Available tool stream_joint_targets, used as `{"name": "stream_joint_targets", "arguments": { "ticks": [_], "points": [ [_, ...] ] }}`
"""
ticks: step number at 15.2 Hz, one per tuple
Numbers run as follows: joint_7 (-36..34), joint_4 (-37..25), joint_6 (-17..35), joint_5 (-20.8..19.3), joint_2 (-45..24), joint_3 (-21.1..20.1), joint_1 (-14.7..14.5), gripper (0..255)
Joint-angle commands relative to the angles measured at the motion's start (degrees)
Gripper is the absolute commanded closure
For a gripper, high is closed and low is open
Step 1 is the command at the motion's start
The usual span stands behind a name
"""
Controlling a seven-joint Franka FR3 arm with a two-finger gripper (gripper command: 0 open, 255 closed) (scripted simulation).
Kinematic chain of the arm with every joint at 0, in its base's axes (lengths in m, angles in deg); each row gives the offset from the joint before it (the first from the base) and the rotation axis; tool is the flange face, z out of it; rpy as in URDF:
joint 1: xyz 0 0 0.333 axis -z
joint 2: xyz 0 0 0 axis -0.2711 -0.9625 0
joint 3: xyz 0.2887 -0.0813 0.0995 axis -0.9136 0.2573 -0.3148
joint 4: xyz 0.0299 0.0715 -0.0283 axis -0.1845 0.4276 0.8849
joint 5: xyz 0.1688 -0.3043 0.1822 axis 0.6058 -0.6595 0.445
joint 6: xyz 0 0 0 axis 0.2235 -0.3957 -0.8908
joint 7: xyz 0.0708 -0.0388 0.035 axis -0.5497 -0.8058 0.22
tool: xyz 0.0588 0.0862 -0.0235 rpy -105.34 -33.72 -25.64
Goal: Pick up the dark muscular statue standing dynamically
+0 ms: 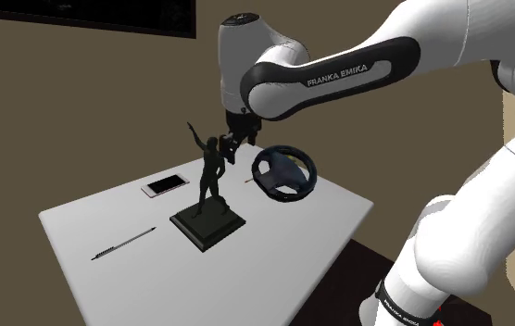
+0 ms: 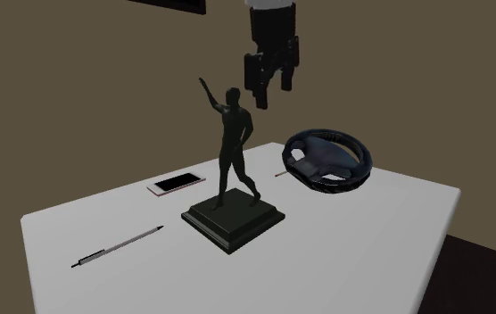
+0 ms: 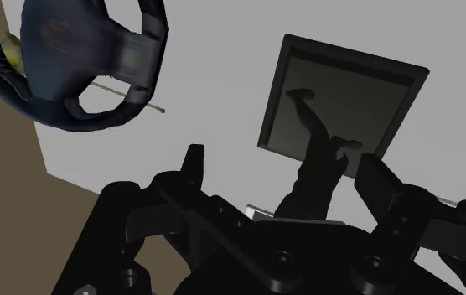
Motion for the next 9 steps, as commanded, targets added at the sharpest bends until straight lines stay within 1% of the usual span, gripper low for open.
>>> {"name": "stream_joint_targets", "arguments": {
  "ticks": [1,4,5,9],
  "points": [
    [-2.7,-2.9,1.6,-3.0,-3.9,-1.2,0.2,0],
    [-6.5,-8.2,2.7,-8.0,-10.0,-2.5,0.2,0],
    [-6.7,-8.5,2.7,-8.3,-10.4,-2.5,0.1,0],
    [-8.2,-6.5,5.3,-9.3,-11.3,-2.4,0.1,0]
  ]
}}
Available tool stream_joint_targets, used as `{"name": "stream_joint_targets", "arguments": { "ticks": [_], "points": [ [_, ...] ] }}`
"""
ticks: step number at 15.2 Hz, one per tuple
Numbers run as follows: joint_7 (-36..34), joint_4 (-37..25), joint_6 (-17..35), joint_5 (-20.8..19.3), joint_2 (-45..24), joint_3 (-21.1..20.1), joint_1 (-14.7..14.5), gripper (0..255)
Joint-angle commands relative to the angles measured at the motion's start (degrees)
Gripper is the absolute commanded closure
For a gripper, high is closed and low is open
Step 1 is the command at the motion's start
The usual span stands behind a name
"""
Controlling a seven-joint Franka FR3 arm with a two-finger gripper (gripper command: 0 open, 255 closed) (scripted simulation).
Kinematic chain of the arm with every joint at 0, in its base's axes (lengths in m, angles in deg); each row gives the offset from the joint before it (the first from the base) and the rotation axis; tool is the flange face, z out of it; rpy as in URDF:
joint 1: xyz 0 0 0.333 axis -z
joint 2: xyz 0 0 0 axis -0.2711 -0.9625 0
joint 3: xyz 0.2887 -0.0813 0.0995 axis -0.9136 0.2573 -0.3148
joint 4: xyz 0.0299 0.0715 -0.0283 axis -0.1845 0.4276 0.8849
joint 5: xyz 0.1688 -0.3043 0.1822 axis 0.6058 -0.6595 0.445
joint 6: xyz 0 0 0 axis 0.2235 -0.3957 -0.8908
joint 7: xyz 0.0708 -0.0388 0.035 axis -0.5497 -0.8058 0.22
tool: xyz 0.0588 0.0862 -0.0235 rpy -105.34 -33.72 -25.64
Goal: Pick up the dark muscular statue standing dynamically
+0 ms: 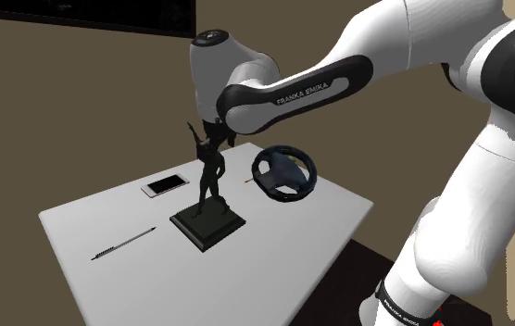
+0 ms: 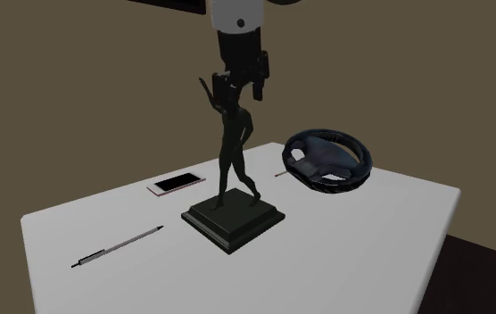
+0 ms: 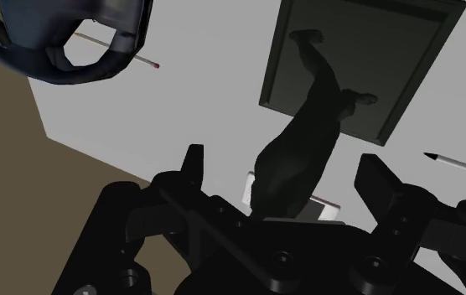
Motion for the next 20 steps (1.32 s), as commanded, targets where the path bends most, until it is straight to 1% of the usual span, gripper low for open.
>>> {"name": "stream_joint_targets", "arguments": {
  "ticks": [1,3,5,6,15,20],
  "points": [
    [-1.0,0.7,1.3,-0.7,-0.8,0.0,0.0,0],
    [-2.0,1.9,2.9,-1.5,-1.5,0.0,0.0,0],
    [-2.0,1.9,2.9,-1.5,-1.5,0.0,0.0,0],
    [-2.0,1.9,2.9,-1.5,-1.5,0.0,0.0,255],
    [-2.0,1.9,2.9,-1.5,-1.5,0.0,0.0,255],
    [-0.1,-0.4,-0.3,-0.1,-0.2,-0.1,-0.1,255]
  ]
}}
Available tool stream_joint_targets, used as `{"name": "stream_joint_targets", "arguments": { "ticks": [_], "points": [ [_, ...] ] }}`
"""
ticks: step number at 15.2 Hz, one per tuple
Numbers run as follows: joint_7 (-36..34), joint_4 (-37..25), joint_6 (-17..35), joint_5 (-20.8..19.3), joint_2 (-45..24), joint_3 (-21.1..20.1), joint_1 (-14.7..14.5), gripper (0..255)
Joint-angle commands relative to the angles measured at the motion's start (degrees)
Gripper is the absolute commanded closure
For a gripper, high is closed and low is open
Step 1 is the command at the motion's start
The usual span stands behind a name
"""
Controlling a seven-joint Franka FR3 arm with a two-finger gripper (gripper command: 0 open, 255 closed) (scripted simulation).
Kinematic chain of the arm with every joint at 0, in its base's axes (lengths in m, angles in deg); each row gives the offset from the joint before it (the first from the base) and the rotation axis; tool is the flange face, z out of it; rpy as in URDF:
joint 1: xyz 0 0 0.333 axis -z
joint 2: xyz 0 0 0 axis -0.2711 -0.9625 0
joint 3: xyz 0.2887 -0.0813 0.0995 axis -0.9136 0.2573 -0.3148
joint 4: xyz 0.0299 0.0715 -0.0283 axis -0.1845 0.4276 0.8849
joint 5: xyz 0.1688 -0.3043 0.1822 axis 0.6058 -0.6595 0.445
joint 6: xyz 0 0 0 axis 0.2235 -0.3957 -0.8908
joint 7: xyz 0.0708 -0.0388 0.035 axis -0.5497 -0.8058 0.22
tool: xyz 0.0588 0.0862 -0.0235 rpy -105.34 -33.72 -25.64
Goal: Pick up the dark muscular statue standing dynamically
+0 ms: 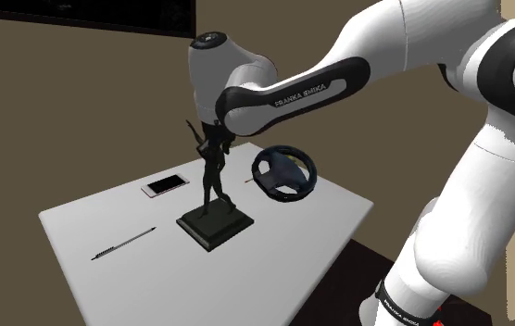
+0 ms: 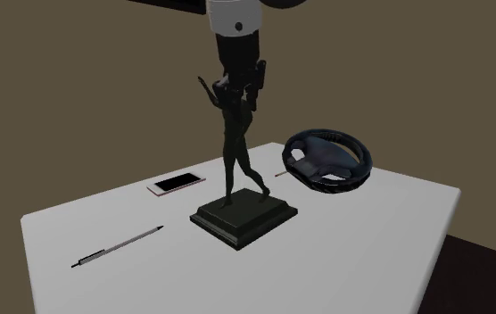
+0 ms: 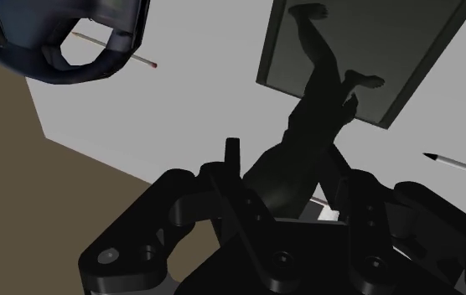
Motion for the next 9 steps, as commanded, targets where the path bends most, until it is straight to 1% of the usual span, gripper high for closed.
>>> {"name": "stream_joint_targets", "arguments": {
  "ticks": [1,9],
  "points": [
    [0.8,-0.7,-1.1,0.6,0.7,0.0,0.0,255],
    [3.5,-5.2,-6.3,2.2,2.1,-0.1,-0.1,255]
  ]
}}
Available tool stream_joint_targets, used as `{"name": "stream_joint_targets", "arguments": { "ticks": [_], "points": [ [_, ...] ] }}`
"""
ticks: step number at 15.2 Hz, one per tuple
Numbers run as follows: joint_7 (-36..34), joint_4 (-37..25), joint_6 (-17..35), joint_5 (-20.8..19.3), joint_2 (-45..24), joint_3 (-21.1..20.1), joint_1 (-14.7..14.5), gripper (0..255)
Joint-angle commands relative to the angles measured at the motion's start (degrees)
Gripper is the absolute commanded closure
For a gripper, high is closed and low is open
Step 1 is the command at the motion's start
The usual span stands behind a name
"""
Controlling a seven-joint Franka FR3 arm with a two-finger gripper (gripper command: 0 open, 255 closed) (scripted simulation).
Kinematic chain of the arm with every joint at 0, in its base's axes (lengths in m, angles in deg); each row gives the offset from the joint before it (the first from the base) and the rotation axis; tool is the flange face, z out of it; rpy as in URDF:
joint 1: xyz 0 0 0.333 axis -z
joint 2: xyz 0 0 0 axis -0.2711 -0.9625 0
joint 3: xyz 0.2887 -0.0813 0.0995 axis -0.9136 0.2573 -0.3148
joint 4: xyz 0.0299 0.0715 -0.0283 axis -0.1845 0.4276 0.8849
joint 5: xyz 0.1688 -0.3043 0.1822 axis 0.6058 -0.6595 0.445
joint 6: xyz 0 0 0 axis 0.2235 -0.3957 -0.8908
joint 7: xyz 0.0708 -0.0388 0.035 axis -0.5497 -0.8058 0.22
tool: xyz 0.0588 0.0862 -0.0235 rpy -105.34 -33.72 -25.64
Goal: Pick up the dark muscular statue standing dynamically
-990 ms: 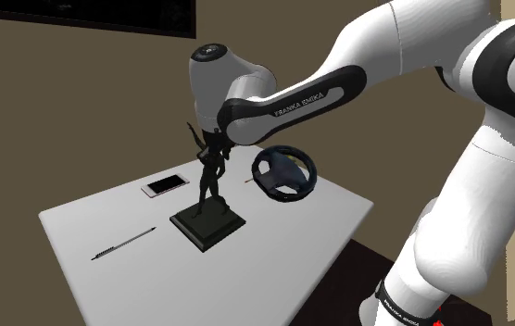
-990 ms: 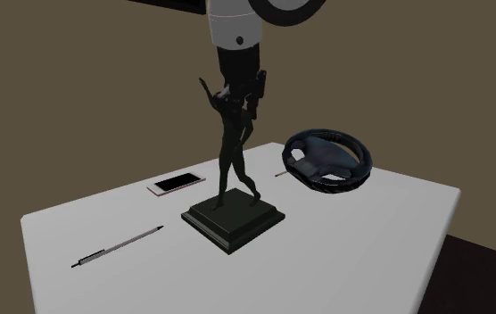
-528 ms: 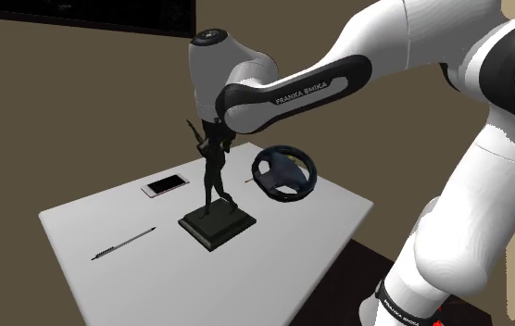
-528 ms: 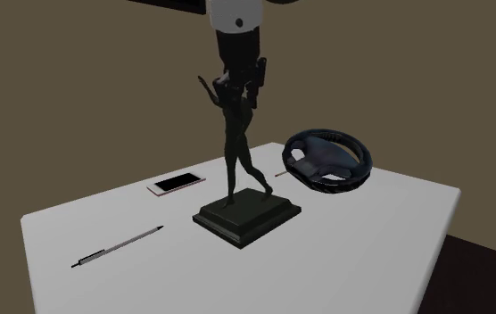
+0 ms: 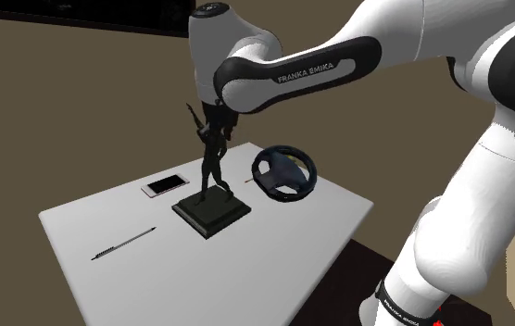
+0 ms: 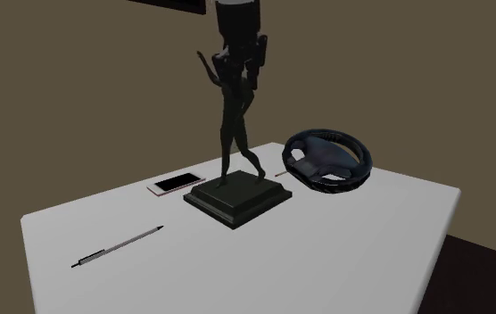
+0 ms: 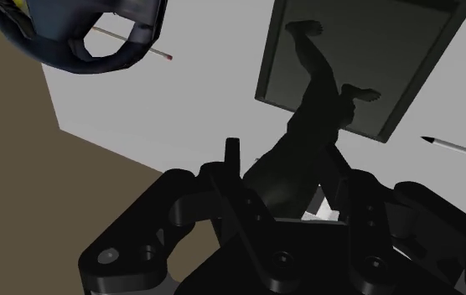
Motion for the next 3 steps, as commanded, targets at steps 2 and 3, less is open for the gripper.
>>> {"name": "stream_joint_targets", "arguments": {
  "ticks": [2,3],
  "points": [
    [0.7,-1.4,-1.5,0.4,0.3,-0.1,-0.1,255],
    [0.7,-1.4,-1.5,0.4,0.3,-0.1,-0.1,255]
  ]
}}
